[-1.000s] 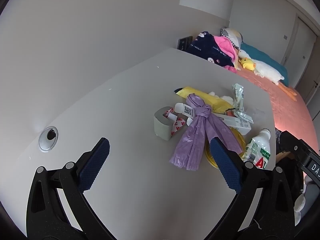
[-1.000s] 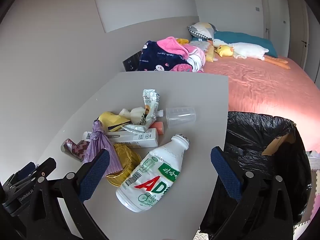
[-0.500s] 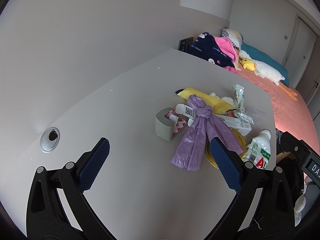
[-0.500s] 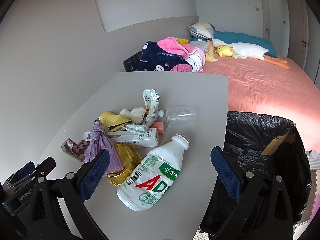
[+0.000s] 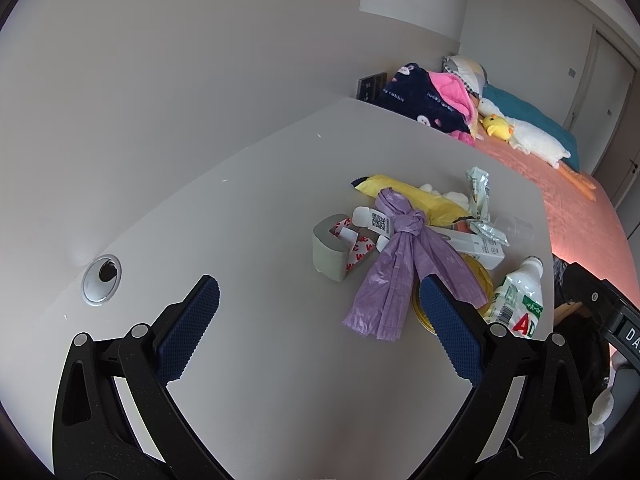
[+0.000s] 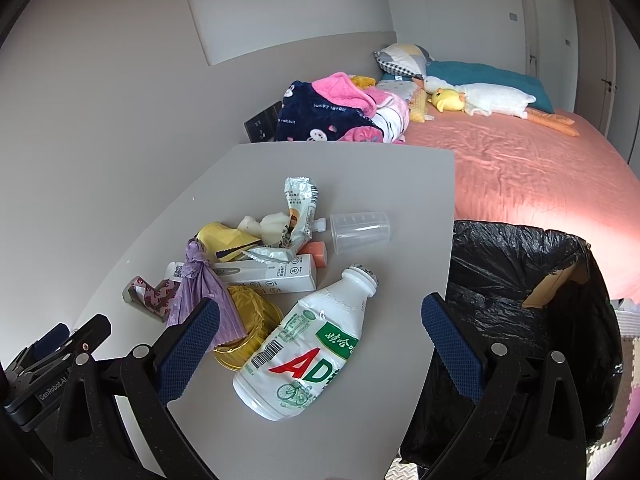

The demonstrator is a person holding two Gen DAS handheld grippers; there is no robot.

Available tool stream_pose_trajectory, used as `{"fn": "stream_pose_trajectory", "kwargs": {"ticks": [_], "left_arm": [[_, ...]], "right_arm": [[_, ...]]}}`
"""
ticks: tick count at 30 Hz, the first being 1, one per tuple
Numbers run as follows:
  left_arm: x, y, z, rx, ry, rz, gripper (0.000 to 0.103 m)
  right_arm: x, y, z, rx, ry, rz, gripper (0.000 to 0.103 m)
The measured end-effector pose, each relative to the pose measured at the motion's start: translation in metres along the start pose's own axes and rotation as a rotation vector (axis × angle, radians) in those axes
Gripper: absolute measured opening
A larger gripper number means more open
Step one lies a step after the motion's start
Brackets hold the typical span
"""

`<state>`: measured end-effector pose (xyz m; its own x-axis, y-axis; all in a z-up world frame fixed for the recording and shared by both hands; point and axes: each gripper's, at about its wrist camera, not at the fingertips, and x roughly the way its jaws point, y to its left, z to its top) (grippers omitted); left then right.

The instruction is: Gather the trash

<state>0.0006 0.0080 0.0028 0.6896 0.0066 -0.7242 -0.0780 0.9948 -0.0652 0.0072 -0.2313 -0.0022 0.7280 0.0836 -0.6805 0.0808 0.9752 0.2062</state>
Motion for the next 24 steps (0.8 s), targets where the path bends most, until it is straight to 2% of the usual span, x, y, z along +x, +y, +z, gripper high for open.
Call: {"fn": "stream_pose_trajectory", "kwargs": {"ticks": [24], "left_arm": [[0.0051,-0.0067,-0.0024,0.018,0.008,0.001,0.097]], "right_arm": [[0.0008,-0.0011,-0.0005,0.006,0.007,-0.001,0.101]]}}
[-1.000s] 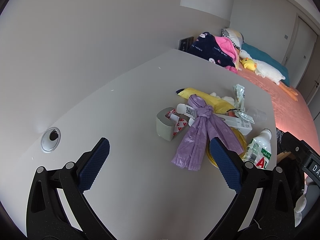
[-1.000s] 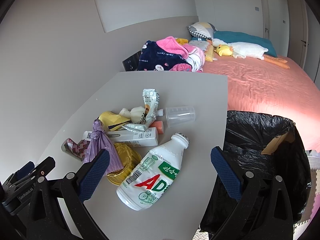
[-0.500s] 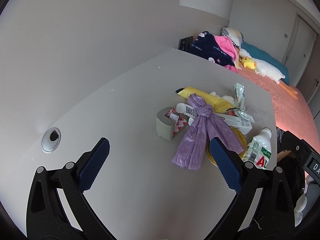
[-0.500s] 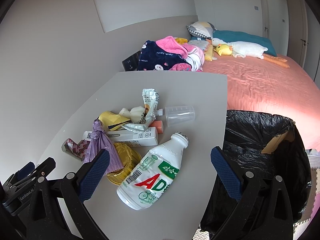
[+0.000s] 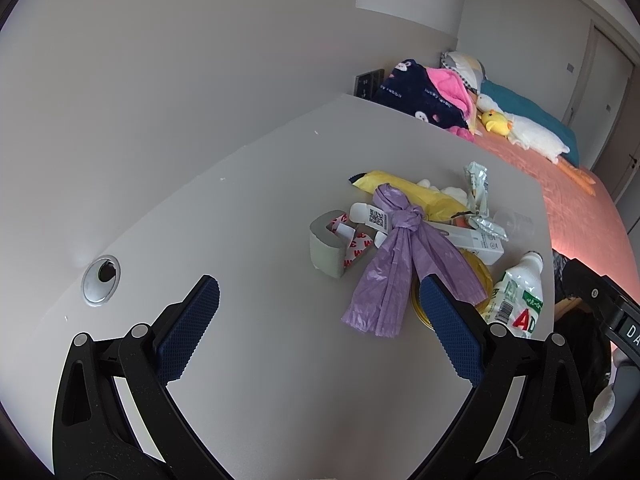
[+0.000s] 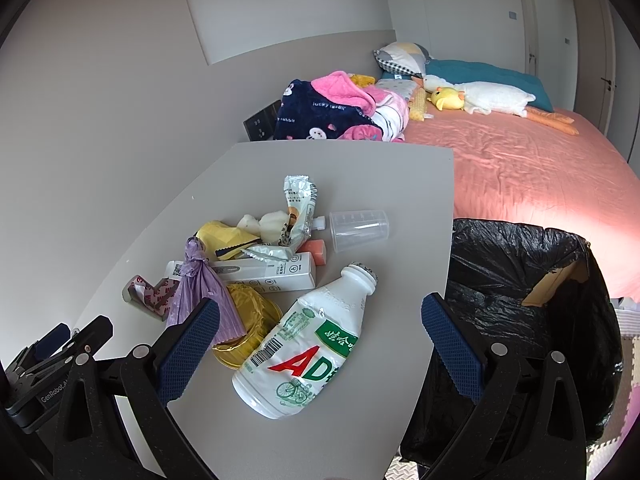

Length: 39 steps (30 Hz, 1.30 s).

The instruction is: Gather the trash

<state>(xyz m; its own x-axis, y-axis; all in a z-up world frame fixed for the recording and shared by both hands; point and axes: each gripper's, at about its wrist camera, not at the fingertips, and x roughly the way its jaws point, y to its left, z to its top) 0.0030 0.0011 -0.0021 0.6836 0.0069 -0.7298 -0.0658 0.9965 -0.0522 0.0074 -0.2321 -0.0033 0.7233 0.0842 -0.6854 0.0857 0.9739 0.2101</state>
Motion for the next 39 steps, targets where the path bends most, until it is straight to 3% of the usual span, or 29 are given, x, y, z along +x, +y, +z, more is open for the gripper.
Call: {"fn": "stream_pose_trajectory", "kwargs": {"ticks": [18,32,39], "left_arm": [[0.003,0.002,-0.001,-0.002,0.009,-0.01,0.097],[0.032,0.015,-0.004,-0.037,0.042,-0.008,0.097],[0.051,0.016,0.005,-0.014,0.05,0.004,0.097]], "right_arm": [[0.004,-0.009,-0.005,0.011,0.002,0.013,0.101],[0.054,-0.024,-0.023,0.077,0.143,0.041,0.1],[0.075,-0.03,-0.023,0.16,0.194,0.068,0.091]]}}
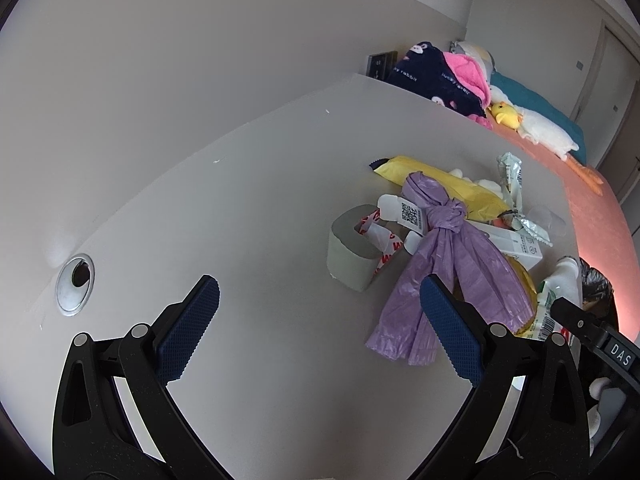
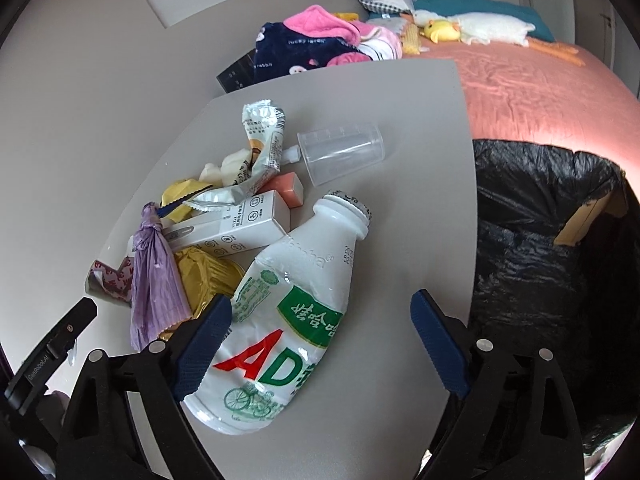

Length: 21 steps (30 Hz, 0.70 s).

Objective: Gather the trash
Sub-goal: 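Grasp the white AD milk bottle with the right gripper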

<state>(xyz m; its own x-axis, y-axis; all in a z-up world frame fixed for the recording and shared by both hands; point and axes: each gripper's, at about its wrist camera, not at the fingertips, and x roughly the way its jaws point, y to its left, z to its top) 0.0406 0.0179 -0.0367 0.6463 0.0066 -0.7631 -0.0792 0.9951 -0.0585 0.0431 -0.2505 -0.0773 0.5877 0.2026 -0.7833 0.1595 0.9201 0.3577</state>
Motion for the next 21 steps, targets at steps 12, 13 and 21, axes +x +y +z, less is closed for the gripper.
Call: {"fn": "stream_pose_trajectory", "kwargs": {"ticks": [12,13,21], "left_arm": [[0.031,0.007,0.011,0.0,0.006,-0.014,0.097],[0.033,0.007,0.012,-0.005,0.005,-0.02,0.097],[0.051,0.012,0.016,-0.038,0.009,-0.044,0.055]], "right_arm": [[0.012,0.025,-0.001,-0.11,-0.026,-0.056,0.05],[0.012,0.025,-0.001,-0.11,-0.027,-0.042,0.049],[0.005,0.023,-0.006,-0.118,-0.021,0.023,0.037]]}}
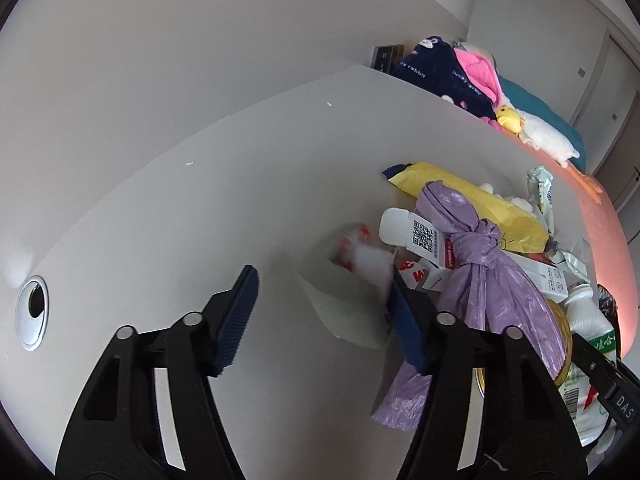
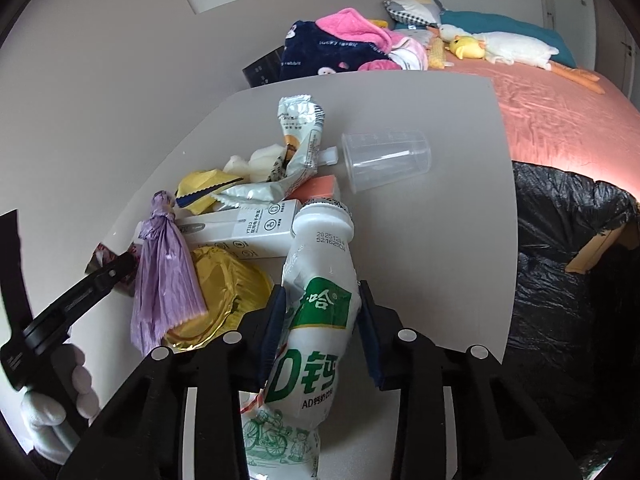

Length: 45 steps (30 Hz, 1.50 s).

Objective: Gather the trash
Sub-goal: 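Grasp the white AD milk bottle with the right gripper, then carry the bottle over the black bin and open the right gripper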

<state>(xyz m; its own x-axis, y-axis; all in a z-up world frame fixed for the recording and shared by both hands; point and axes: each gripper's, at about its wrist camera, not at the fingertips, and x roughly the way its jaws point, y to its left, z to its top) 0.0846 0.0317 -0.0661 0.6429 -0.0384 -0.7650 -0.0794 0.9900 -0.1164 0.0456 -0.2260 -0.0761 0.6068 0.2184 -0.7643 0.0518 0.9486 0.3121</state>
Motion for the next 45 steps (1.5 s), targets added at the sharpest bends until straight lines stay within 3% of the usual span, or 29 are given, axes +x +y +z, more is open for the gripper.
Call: {"fn": "stream_pose_trajectory", "kwargs": {"ticks": [2,6,17,29,45], "left_arm": [[-0.002,0.002,-0.001,-0.013,-0.017,-0.011,0.043],[-0.014,0.013,-0.003,-0.053,-0.056,0.01,0.038],[-0.063,0.012,-0.002,-0.086,-0.139,-0.056,0.036],[-0.103,-0.055,-0.008,-0.015,-0.18,-0.22,0.035],[-0.106,-0.158,-0.023,0.107,-0.124,-0.383,0.035]], "right_arm": [[0.0,0.0,-0.001,0.004,0.009,0.018,0.037],[-0.005,-0.002,-0.002,0.011,0.01,0.035,0.037],[-0.041,-0.008,0.001,0.01,-0.06,0.044,0.037],[-0.087,-0.044,0.002,0.055,-0.137,0.017,0.037],[-0.131,-0.114,0.002,0.149,-0.214,-0.05,0.037]]}}
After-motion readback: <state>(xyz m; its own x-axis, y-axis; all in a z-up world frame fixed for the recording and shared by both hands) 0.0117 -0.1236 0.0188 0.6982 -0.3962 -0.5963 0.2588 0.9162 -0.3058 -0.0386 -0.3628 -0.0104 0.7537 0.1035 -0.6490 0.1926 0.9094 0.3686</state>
